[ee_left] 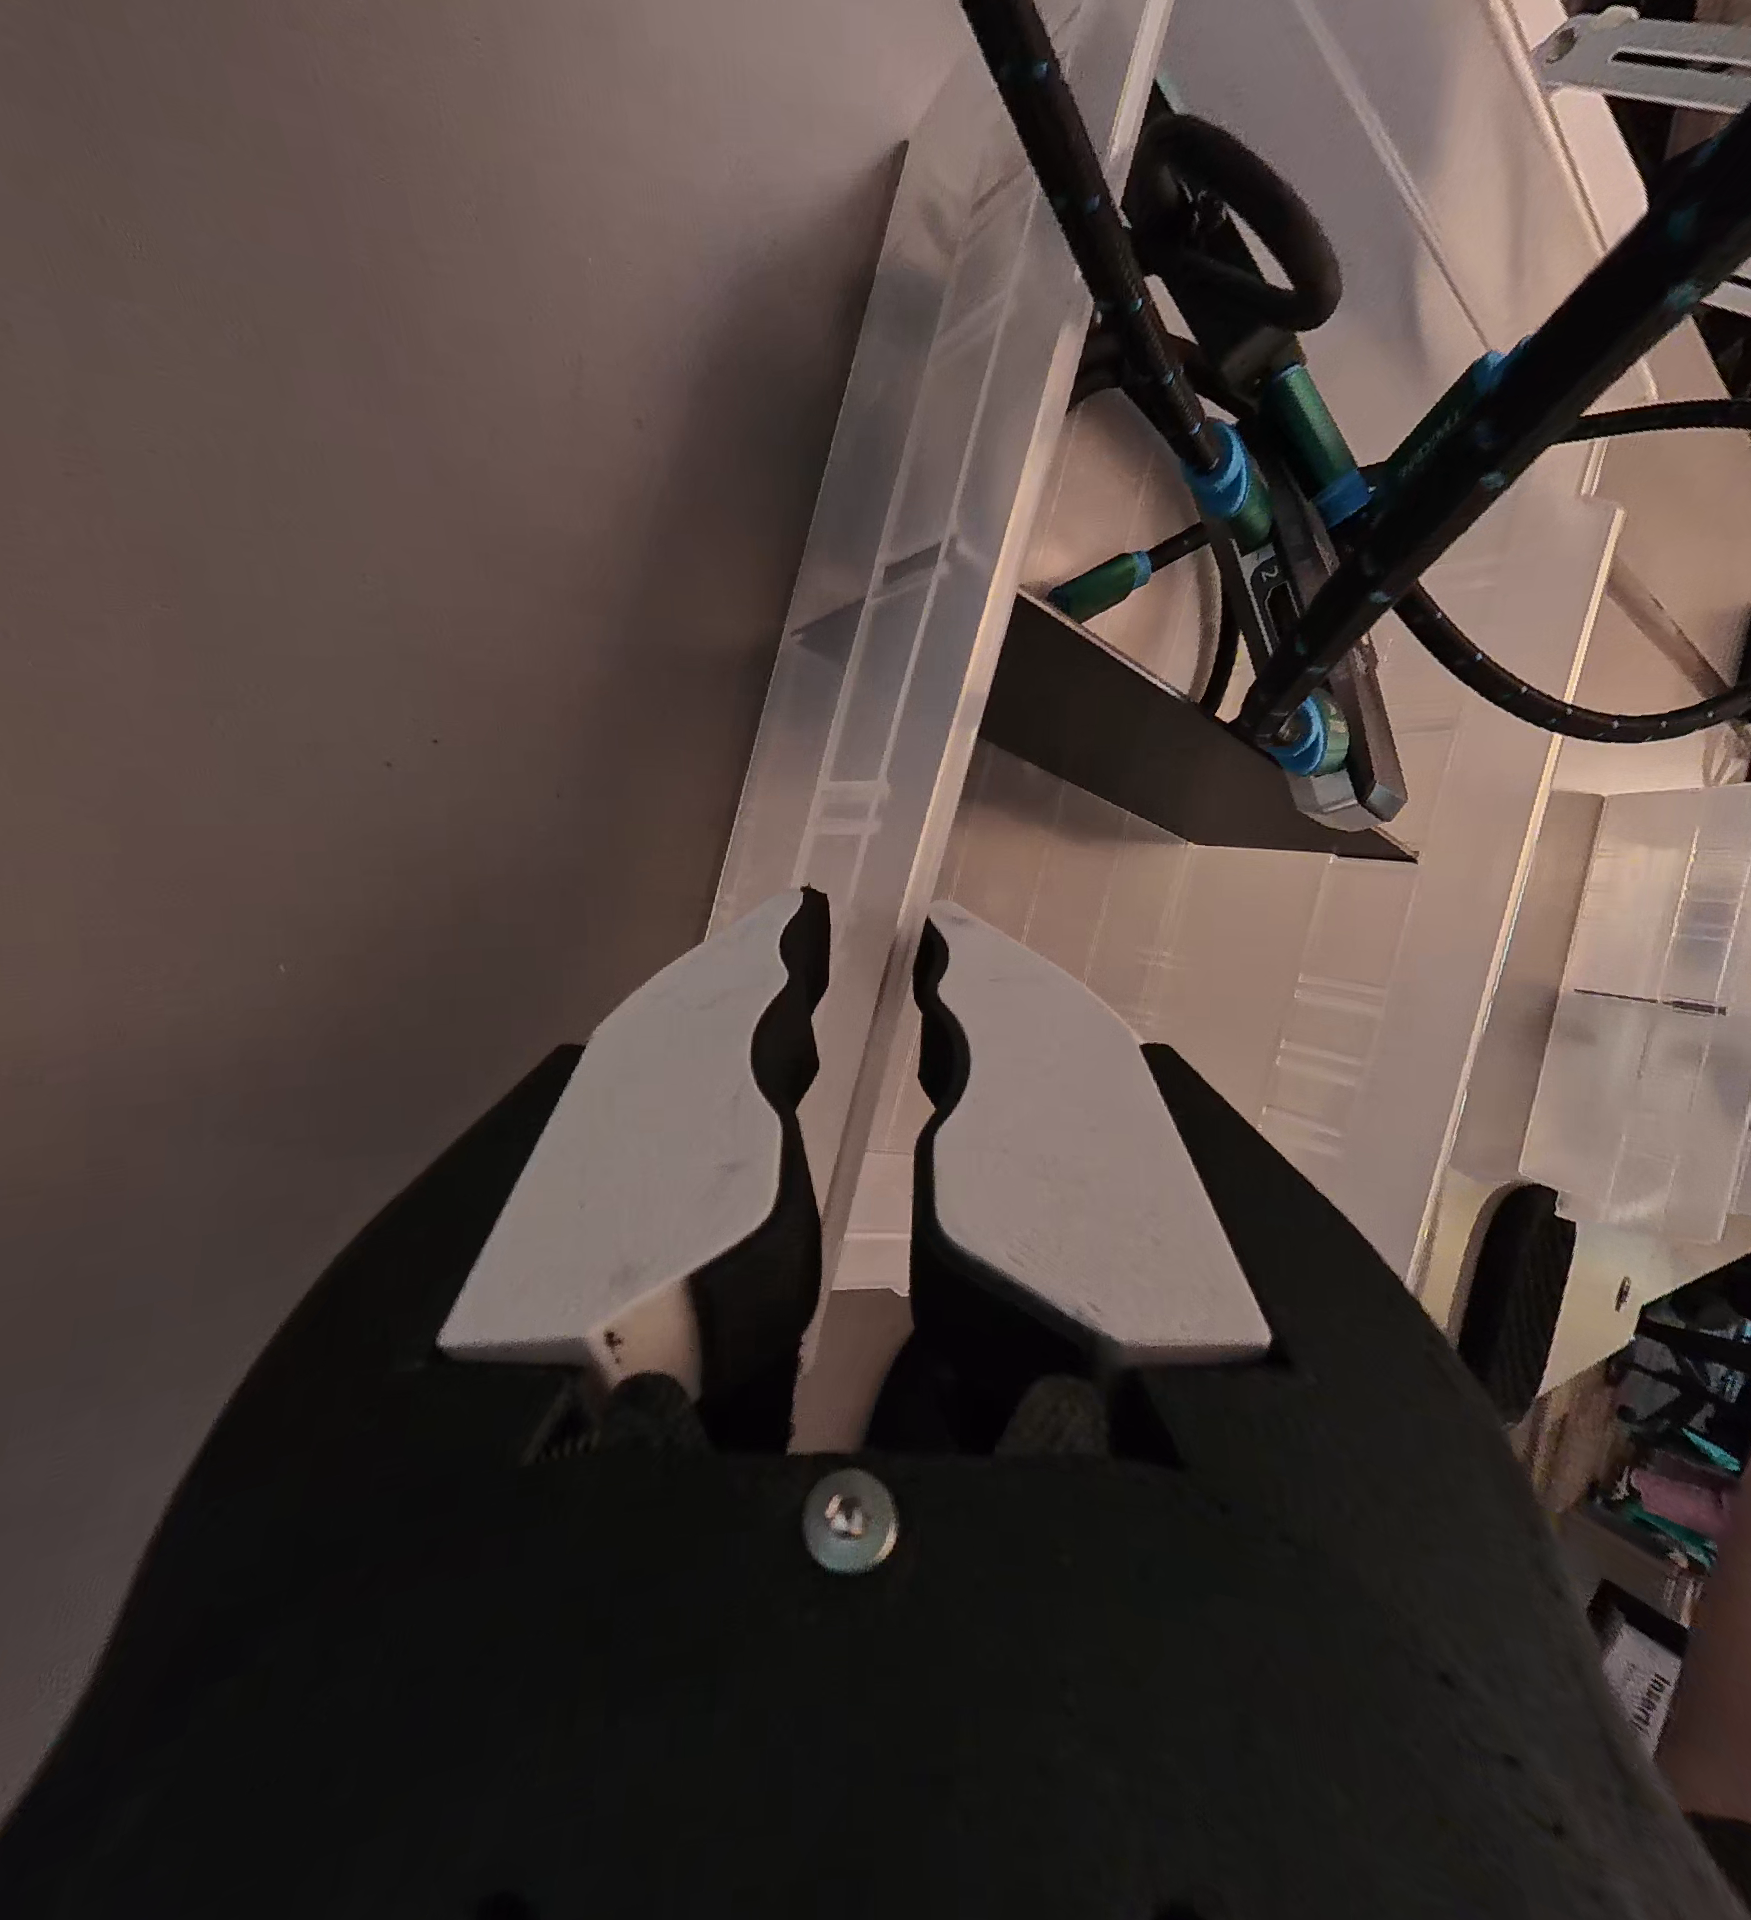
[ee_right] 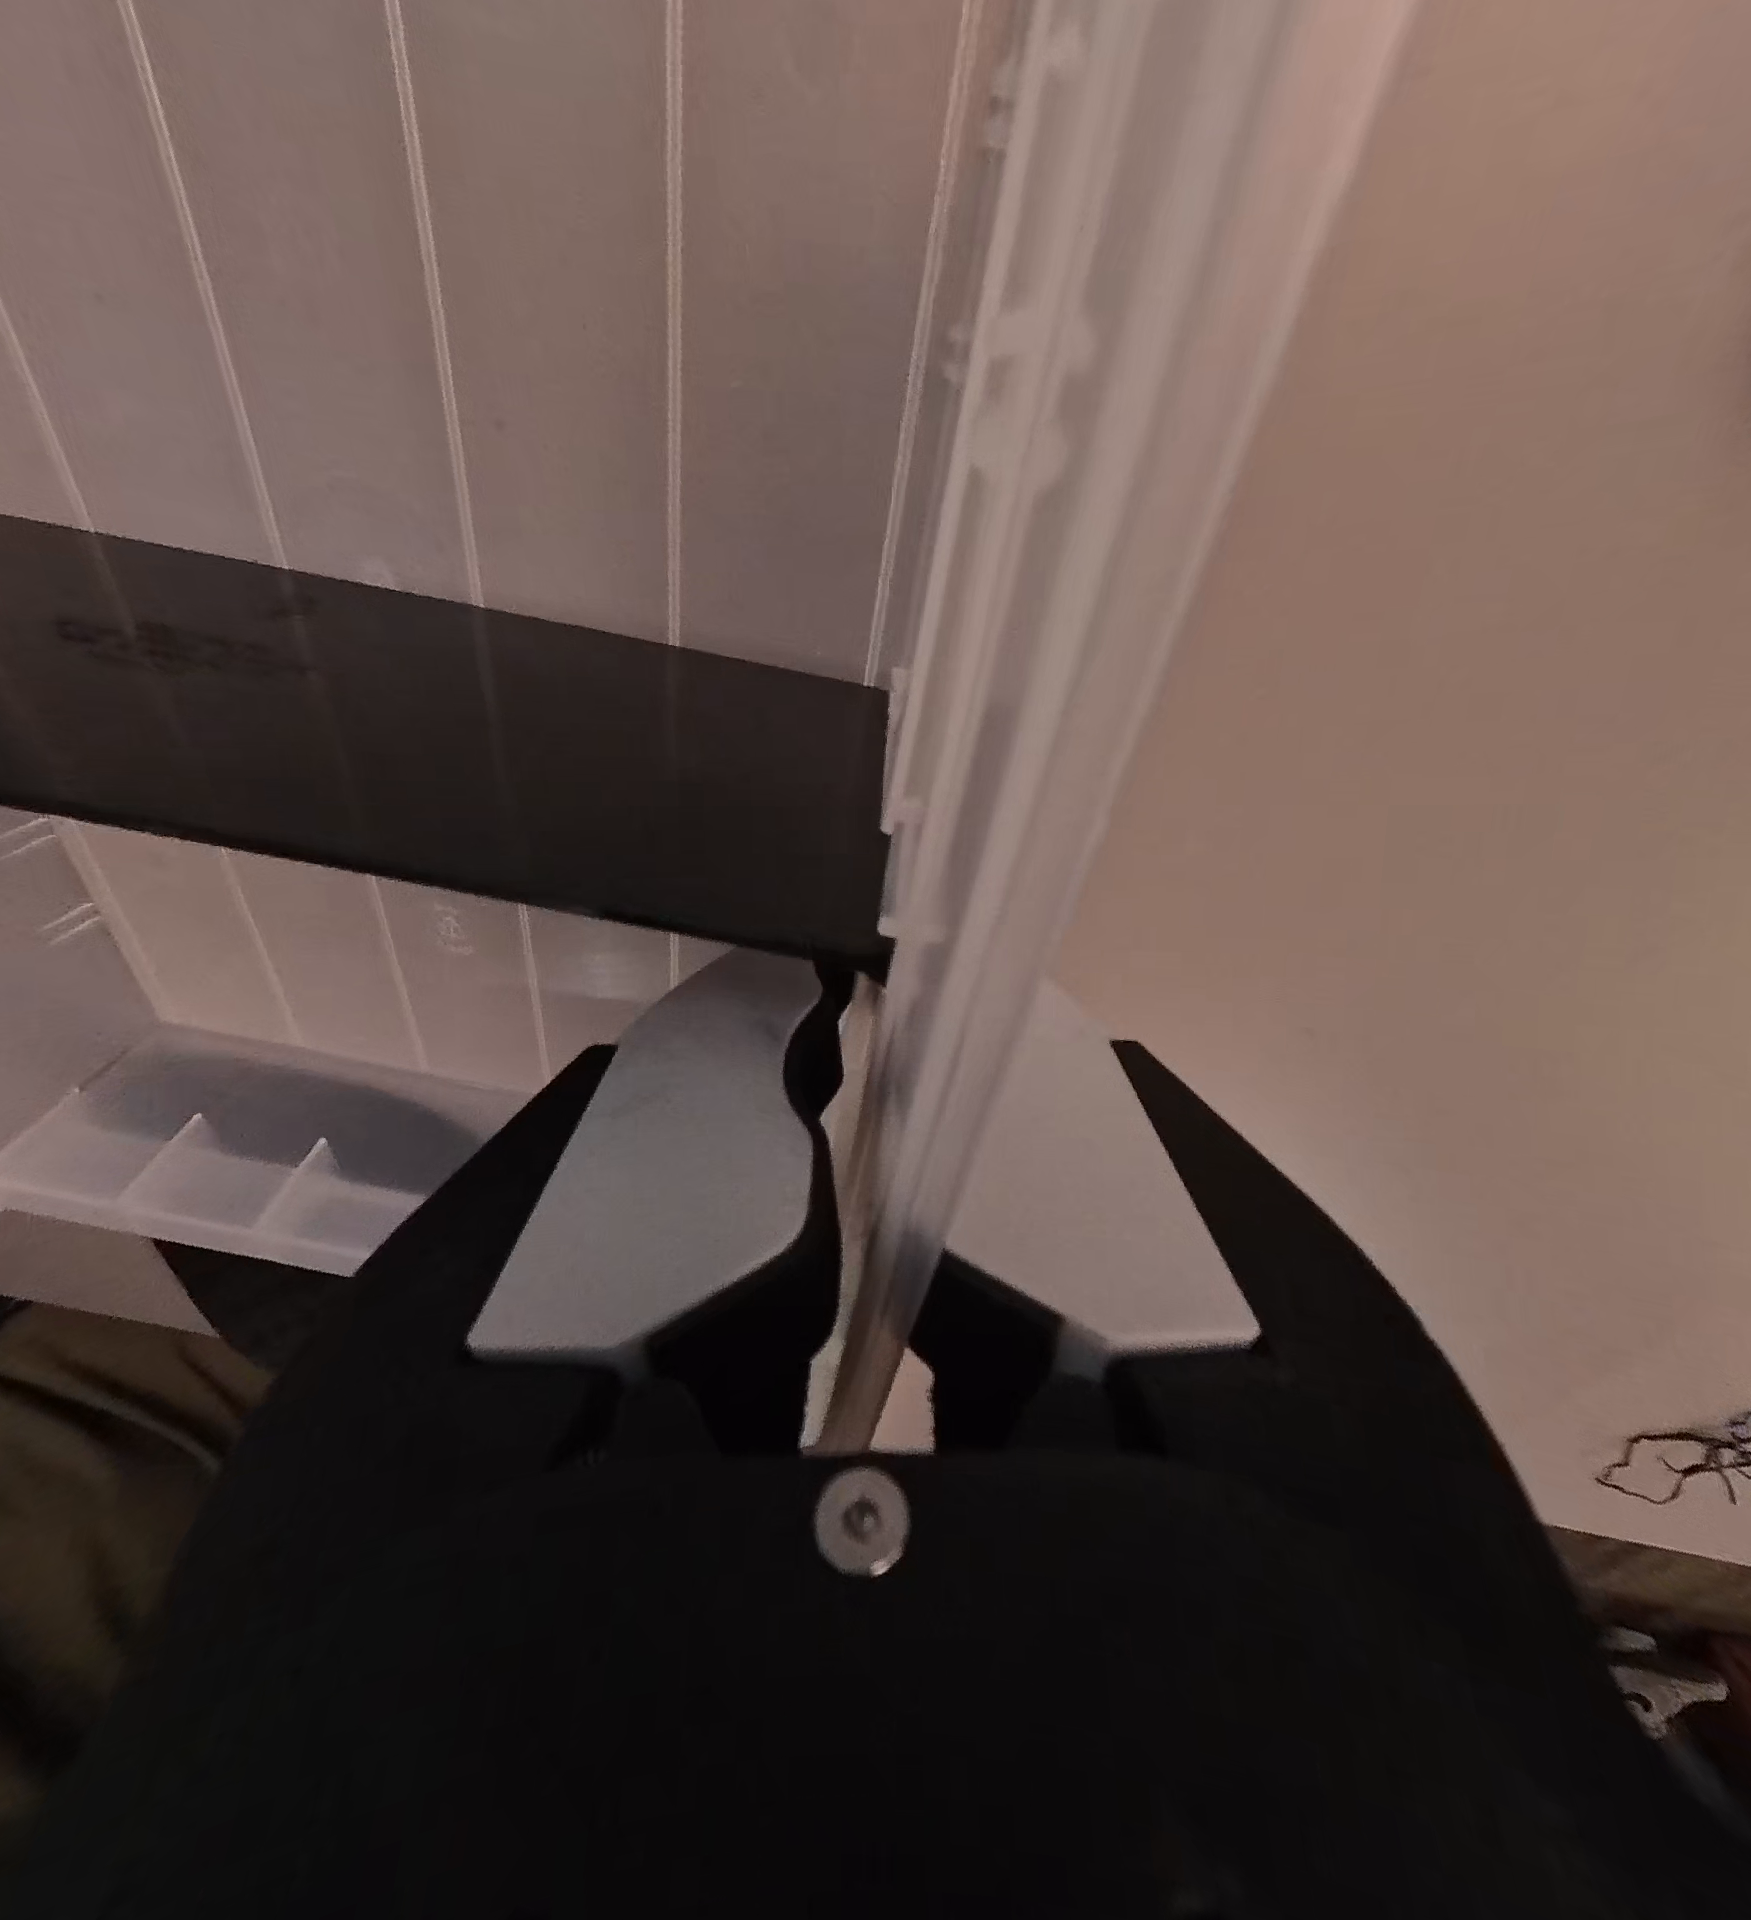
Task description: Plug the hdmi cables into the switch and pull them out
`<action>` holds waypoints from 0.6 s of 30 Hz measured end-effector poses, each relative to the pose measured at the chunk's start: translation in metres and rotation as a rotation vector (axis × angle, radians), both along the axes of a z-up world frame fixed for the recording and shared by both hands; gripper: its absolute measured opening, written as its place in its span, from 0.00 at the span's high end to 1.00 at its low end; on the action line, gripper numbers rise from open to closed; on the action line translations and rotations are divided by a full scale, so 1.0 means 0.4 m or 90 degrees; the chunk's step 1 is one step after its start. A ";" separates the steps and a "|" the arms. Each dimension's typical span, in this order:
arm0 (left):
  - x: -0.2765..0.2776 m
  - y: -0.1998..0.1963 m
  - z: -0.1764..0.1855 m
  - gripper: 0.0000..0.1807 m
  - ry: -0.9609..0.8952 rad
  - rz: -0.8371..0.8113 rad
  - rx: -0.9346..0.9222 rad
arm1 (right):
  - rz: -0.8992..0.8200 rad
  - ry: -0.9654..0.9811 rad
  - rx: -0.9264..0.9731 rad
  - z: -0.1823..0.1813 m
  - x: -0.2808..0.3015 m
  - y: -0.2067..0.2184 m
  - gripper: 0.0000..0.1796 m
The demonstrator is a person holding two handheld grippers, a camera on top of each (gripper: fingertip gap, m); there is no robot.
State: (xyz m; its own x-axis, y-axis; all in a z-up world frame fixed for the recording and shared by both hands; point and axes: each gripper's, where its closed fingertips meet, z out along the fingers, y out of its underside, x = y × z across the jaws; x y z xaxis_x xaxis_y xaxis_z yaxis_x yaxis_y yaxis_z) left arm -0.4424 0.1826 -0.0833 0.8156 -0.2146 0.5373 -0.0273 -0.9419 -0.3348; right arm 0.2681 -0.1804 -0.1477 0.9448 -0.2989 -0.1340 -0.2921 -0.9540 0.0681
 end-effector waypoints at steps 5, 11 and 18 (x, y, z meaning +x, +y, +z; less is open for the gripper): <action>-0.007 0.001 0.000 0.93 0.004 0.011 0.015 | -0.030 -0.006 -0.003 -0.002 -0.009 0.007 0.98; -0.021 -0.017 0.000 0.92 -0.010 0.036 0.003 | -0.086 -0.010 -0.010 -0.003 -0.013 0.012 0.98; -0.041 -0.044 0.001 0.92 -0.014 0.034 -0.019 | -0.143 -0.015 0.002 -0.003 -0.018 0.013 0.98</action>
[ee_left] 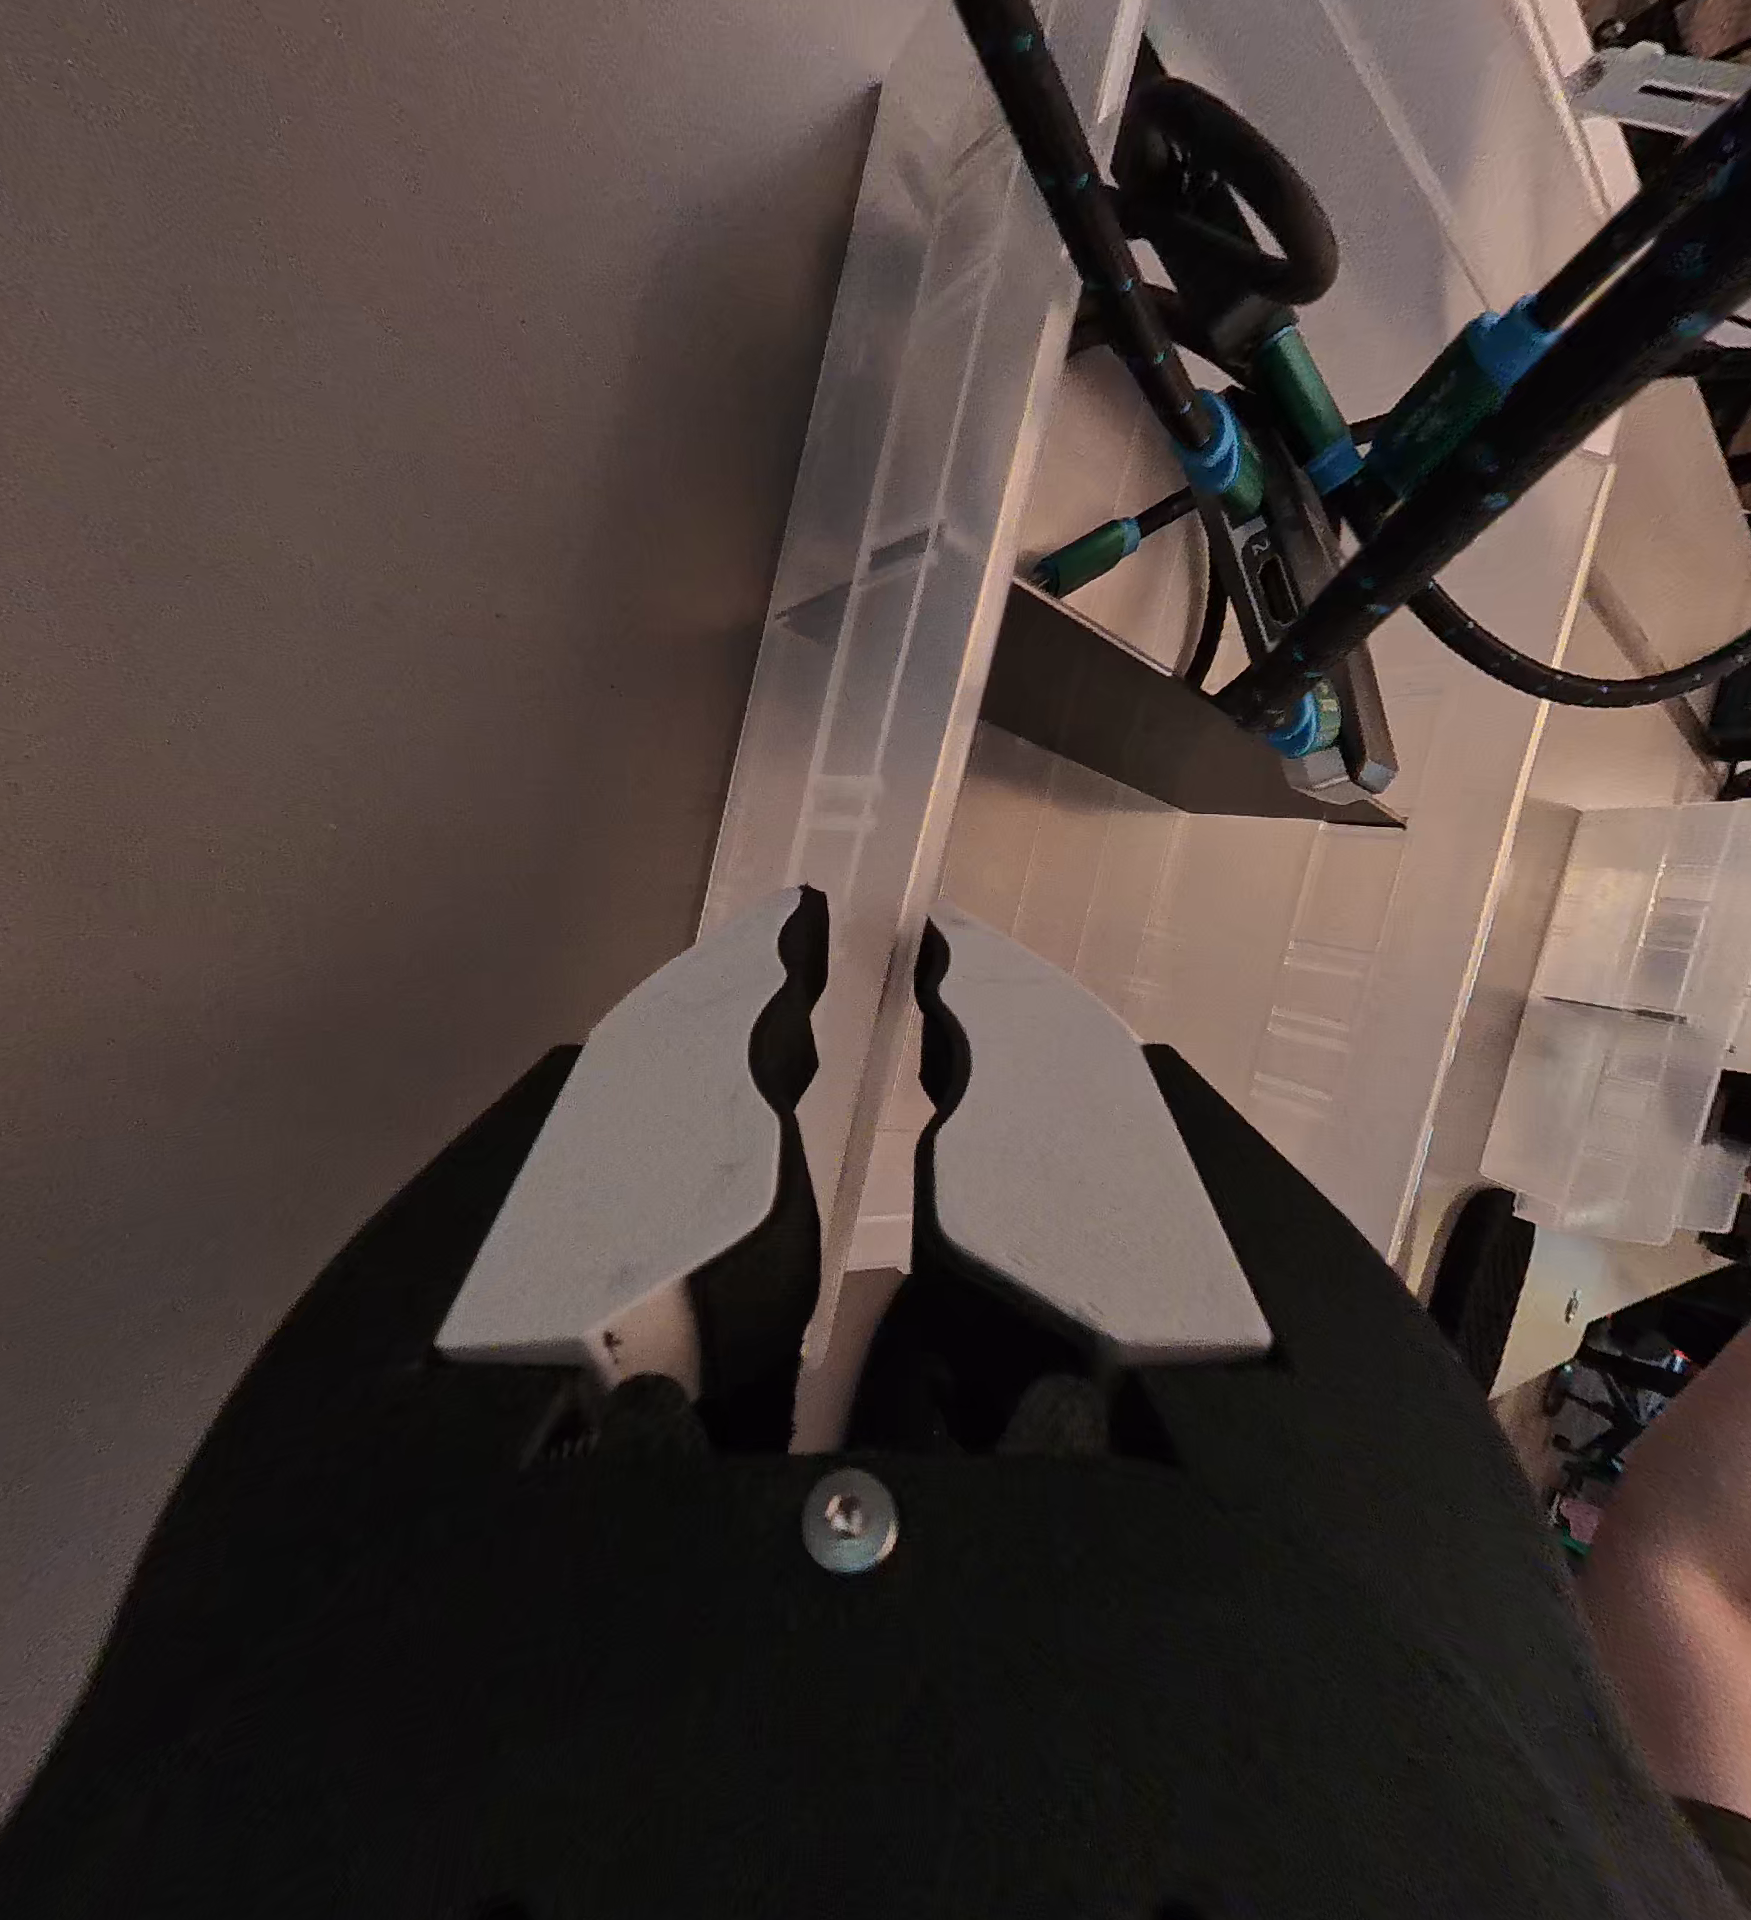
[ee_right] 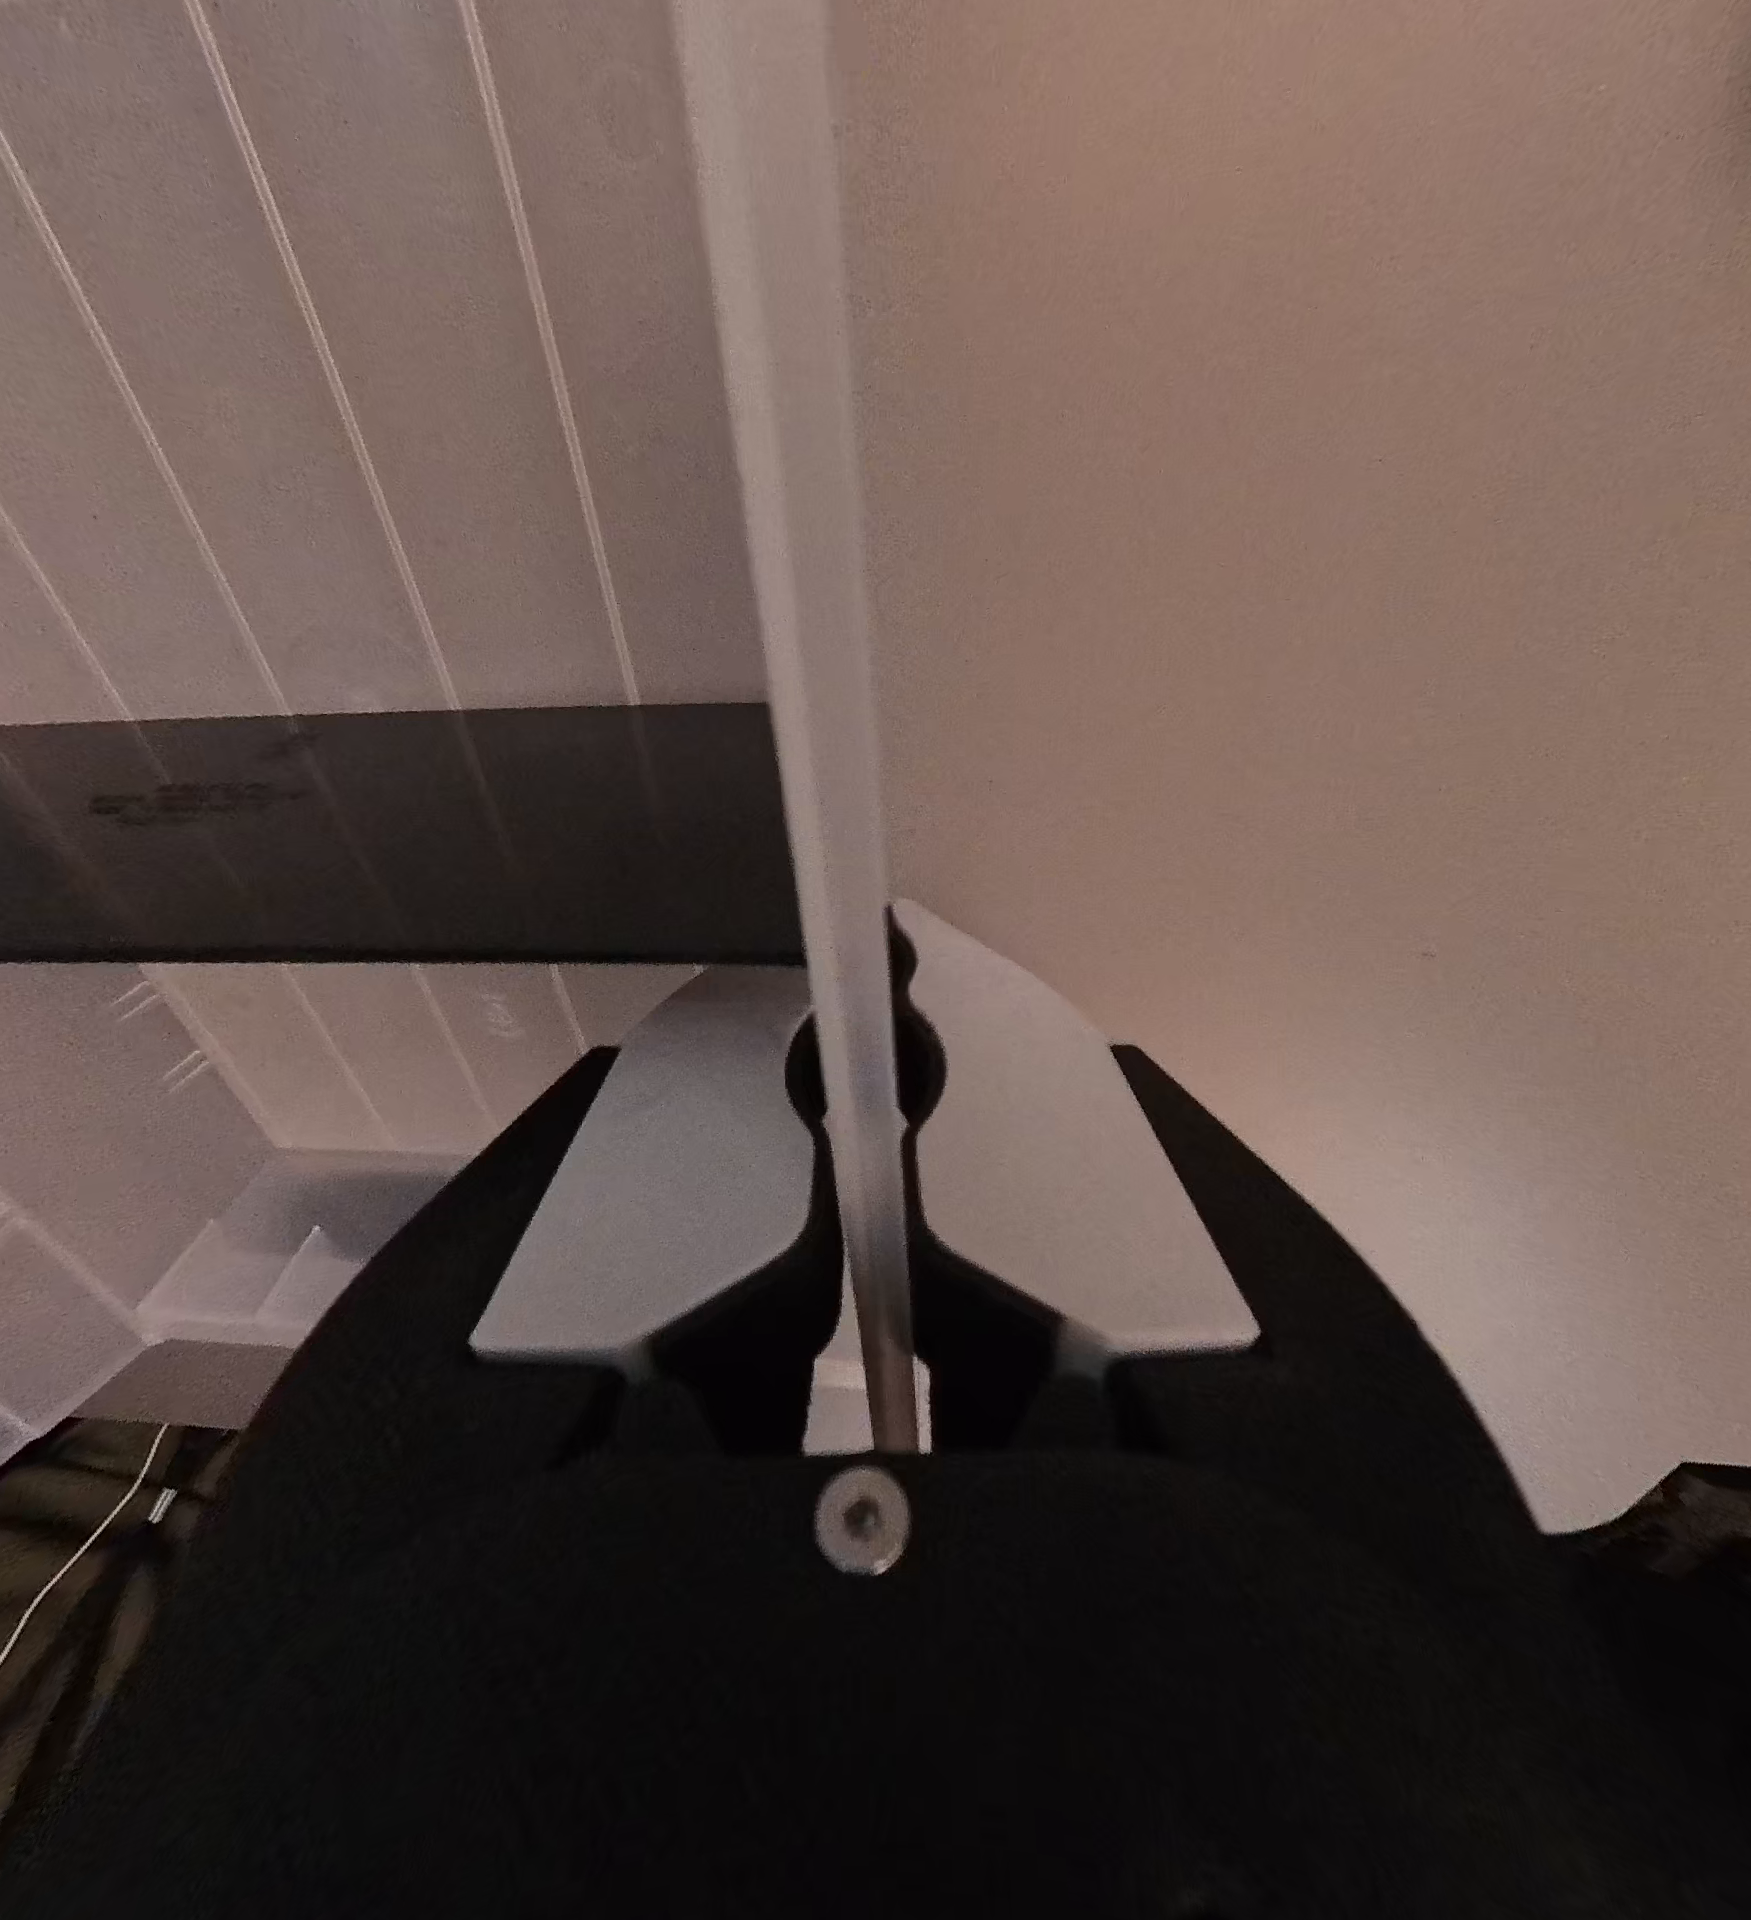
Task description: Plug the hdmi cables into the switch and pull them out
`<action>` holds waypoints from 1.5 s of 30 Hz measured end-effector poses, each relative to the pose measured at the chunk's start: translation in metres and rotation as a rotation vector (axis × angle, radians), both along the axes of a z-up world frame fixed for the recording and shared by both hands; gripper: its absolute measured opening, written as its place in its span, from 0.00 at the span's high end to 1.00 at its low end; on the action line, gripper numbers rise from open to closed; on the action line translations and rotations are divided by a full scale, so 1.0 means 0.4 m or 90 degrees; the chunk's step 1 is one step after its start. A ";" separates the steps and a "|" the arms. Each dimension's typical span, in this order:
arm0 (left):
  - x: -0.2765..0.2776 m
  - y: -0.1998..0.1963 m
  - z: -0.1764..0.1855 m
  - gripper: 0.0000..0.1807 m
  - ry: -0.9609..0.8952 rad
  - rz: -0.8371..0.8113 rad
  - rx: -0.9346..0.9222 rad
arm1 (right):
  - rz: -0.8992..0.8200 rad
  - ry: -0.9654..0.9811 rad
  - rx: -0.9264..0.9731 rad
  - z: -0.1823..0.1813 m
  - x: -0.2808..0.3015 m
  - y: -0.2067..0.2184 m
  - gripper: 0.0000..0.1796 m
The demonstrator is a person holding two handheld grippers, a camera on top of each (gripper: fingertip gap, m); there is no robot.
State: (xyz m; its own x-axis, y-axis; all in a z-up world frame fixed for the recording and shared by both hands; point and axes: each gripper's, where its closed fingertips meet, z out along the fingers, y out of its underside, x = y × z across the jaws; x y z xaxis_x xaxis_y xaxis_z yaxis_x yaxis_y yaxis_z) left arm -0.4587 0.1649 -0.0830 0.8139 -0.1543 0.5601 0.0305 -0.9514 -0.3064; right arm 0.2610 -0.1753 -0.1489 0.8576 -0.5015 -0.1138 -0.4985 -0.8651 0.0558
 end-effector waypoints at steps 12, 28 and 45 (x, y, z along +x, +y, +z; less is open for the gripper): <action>-0.005 -0.020 0.027 0.91 -0.051 -0.001 -0.013 | -0.007 0.000 0.008 0.001 0.009 0.003 0.98; 0.099 0.007 0.414 0.79 0.161 -0.122 0.655 | -0.003 -0.342 0.510 0.461 0.033 0.148 0.82; 0.294 0.045 0.409 0.82 0.366 -0.436 0.784 | 0.499 -0.439 0.988 0.746 -0.548 0.401 0.77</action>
